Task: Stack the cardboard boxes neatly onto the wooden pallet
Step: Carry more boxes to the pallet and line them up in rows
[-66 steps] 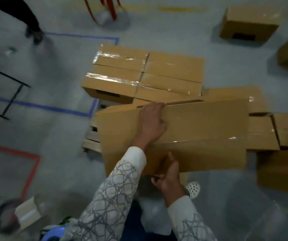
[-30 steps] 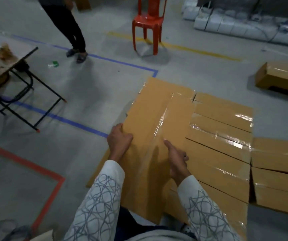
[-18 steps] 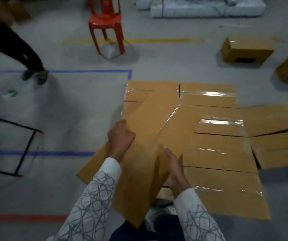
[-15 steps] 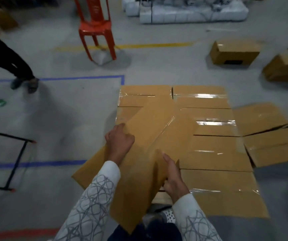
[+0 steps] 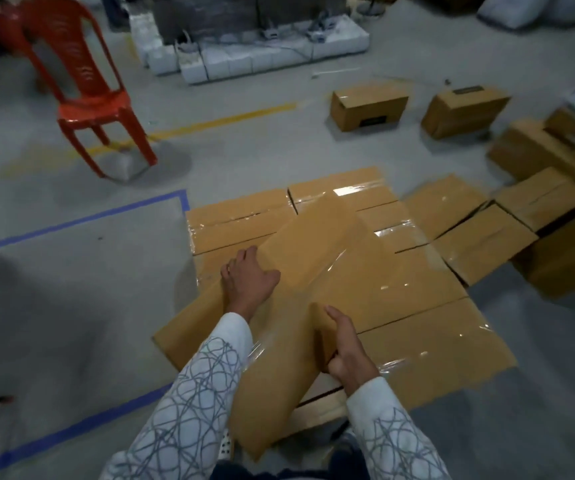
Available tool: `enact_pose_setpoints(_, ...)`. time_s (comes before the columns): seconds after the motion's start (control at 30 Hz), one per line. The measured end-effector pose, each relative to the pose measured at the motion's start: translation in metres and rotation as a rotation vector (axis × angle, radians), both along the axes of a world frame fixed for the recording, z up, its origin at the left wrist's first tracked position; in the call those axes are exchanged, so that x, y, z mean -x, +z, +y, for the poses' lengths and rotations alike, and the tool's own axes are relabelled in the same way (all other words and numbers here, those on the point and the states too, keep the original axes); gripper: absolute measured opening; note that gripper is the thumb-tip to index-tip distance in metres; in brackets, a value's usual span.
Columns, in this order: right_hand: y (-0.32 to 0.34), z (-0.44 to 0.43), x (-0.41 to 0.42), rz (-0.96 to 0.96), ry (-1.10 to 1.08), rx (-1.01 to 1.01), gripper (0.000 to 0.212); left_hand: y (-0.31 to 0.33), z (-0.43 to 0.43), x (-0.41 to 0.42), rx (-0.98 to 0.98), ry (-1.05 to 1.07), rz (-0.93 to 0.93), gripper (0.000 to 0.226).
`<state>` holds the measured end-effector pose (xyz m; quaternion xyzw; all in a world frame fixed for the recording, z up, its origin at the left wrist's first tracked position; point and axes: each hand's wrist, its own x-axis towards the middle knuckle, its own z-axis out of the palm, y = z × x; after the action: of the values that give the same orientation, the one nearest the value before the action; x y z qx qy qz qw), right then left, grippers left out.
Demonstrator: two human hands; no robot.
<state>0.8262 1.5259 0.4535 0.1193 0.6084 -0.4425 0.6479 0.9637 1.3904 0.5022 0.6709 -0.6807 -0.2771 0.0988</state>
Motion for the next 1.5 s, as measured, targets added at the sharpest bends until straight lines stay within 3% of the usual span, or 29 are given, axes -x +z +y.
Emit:
enact_pose_setpoints(0.07, 0.006, -0.001, -0.019, 0.004, -0.076, -0.009, 0.088, -0.001, -0.015, -0.009, 0.015, -0.073, -0.007, 0.075)
enact_pose_setpoints(0.17, 0.007, -0.005, -0.048, -0.028, -0.220, -0.001, 0.061, -0.002, -0.035, -0.023, 0.055, -0.176, -0.031, 0.077)
enact_pose_setpoints(0.3, 0.011, -0.002, -0.084, -0.066, -0.382, -0.028, 0.056, 0.000, -0.050, -0.031, 0.114, -0.345, -0.076, 0.075)
enact_pose_setpoints(0.37, 0.012, 0.001, -0.096, -0.040, -0.428, -0.050, 0.071, 0.002, -0.049, -0.031, 0.118, -0.414, -0.076, 0.076)
enact_pose_setpoints(0.43, 0.001, 0.001, -0.098, 0.002, -0.458, -0.064, 0.118, 0.002, -0.049, -0.024, 0.115, -0.464, -0.055, 0.078)
enact_pose_setpoints(0.47, -0.005, 0.001, -0.097, -0.008, -0.483, -0.046, 0.129, 0.002, -0.049, -0.018, 0.114, -0.484, -0.046, 0.078)
enact_pose_setpoints(0.57, -0.010, 0.003, -0.089, 0.036, -0.535, -0.045, 0.114, 0.000, -0.051, 0.001, 0.105, -0.541, -0.036, 0.076)
enact_pose_setpoints(0.7, -0.031, -0.001, -0.086, 0.068, -0.613, -0.067, 0.134, -0.001, -0.056, 0.016, 0.085, -0.608, 0.012, 0.077)
enact_pose_setpoints(0.87, -0.079, -0.026, -0.086, 0.089, -0.770, -0.118, 0.140, 0.001, -0.083, 0.021, 0.061, -0.745, 0.044, 0.078)
enact_pose_setpoints(0.97, -0.073, -0.053, -0.098, 0.088, -0.889, -0.079, 0.144, 0.001, -0.115, 0.018, 0.037, -0.805, 0.075, 0.078)
enact_pose_setpoints(1.13, -0.003, -0.104, -0.141, 0.131, -1.006, -0.031, 0.122, 0.001, -0.162, 0.000, 0.012, -0.868, 0.116, 0.074)
enact_pose_setpoints(1.2, 0.005, -0.115, -0.156, 0.140, -1.015, -0.036, 0.123, 0.003, -0.173, -0.011, 0.006, -0.888, 0.142, 0.073)
enact_pose_setpoints(1.4, -0.013, -0.120, -0.182, 0.194, -1.024, -0.088, 0.115, -0.012, -0.190, -0.037, -0.117, -0.904, 0.128, 0.066)
enact_pose_setpoints(1.5, -0.023, -0.115, -0.191, 0.232, -1.004, -0.216, 0.112, -0.035, -0.187, -0.055, -0.262, -0.874, 0.178, 0.077)
